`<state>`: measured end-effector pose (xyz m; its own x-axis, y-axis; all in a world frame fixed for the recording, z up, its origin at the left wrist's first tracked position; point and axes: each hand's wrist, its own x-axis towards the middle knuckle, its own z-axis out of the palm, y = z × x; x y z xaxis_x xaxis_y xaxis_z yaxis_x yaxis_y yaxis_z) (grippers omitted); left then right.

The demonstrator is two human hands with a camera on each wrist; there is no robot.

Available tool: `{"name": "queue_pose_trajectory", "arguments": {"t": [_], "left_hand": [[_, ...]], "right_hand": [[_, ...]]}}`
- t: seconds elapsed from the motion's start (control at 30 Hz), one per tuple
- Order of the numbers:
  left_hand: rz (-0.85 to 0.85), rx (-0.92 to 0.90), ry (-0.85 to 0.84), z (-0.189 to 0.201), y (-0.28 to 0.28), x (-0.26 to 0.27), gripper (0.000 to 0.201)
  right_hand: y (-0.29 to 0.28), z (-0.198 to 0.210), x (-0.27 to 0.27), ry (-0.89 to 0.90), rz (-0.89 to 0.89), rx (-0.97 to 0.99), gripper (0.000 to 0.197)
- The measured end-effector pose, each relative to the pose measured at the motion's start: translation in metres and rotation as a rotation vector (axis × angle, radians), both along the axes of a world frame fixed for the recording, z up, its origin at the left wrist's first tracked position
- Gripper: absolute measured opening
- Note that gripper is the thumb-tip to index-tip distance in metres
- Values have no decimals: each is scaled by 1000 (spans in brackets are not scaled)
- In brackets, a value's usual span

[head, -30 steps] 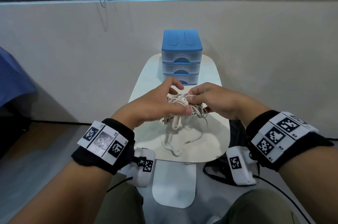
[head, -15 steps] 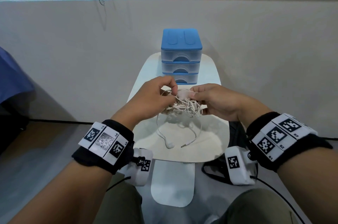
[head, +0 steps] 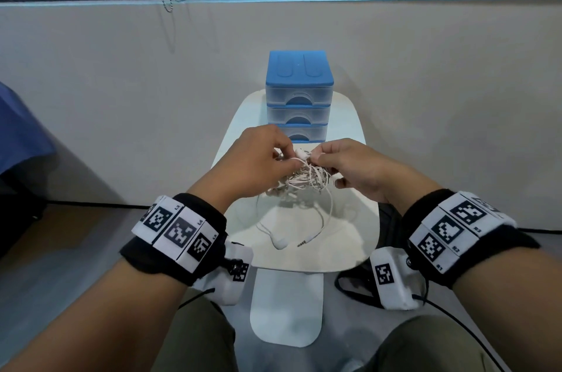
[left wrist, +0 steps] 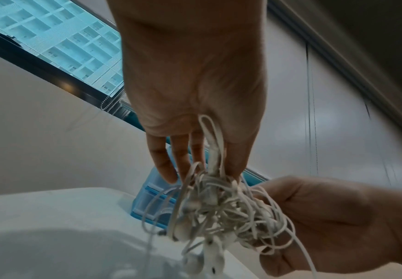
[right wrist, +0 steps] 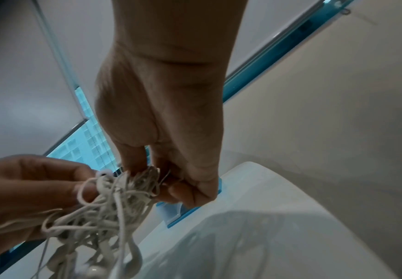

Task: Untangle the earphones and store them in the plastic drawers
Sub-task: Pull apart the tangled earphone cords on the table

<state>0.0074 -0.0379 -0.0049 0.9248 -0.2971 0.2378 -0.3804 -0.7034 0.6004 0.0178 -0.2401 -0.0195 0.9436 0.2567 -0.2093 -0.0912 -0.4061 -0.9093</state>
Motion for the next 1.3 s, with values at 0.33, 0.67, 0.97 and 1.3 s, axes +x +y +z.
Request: {"name": "queue_pose_trajectory", "arguments": {"t": [0.33, 0.67, 0.97, 1.3], "left_hand": [[157, -151, 438, 9, 4, 10, 26], [179, -331, 491, 7, 0, 7, 19], [219, -294, 445, -2, 6, 4, 16], [-168, -361, 558, 3, 13, -6, 43]], "right_hand": [[15, 25, -11, -360, 48, -180, 11], [27, 12, -8, -252, -50, -174, 21], [31, 9, -10, -188, -85, -140, 17], [15, 16, -1, -63, -155, 178, 14]]}}
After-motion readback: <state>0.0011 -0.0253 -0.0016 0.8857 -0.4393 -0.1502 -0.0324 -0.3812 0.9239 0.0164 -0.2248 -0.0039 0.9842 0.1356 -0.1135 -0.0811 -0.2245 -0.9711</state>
